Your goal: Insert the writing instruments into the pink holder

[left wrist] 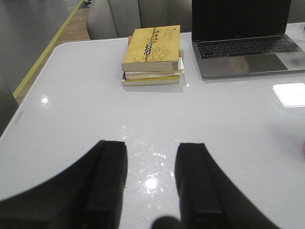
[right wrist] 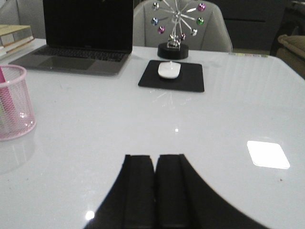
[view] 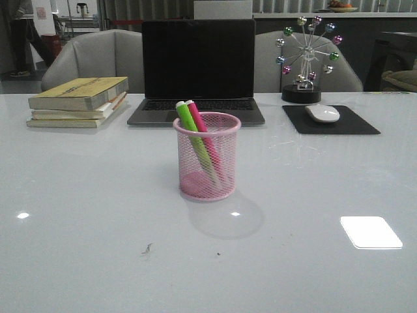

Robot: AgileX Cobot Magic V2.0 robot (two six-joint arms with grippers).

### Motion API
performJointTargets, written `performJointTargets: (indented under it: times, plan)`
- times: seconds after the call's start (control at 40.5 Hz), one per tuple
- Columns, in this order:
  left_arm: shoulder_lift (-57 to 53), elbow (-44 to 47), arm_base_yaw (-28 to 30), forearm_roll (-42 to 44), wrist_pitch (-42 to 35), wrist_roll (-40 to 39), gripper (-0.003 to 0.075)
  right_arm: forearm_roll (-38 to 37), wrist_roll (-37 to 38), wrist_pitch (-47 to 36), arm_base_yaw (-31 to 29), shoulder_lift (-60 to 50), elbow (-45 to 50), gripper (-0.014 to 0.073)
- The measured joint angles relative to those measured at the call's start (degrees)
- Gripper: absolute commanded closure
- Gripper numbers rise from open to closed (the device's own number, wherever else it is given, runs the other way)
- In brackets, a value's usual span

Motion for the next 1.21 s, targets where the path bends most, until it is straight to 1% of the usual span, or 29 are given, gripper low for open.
performJointTargets:
  times: [0.222, 0.865, 1.087, 1.161, 1.211]
  plan:
    - [0.00, 0.00, 0.00, 0.00, 0.00, 0.00, 0.0401, 0.00, 0.00, 4.58, 0.00, 0.00, 0.00, 0.0543]
    - [0.00, 0.03, 0.00, 0.00, 0.00, 0.00, 0.0401, 0.00, 0.00, 4.90, 0.00, 0.00, 0.00, 0.0543]
    - [-0.74, 3.25, 0.00, 0.00, -0.92, 0.00, 0.0402, 0.00, 0.00, 4.90, 0.00, 0.00, 0.00, 0.0543]
    - [-1.87, 4.88, 0.00, 0.00, -1.63, 0.00, 0.0430, 0.00, 0.00, 4.90, 0.00, 0.00, 0.00, 0.0543]
    - [-3.16, 6.12, 0.00, 0.00, -2.24, 0.00, 0.0477, 0.00, 0.00, 4.90, 0.00, 0.00, 0.00, 0.0543]
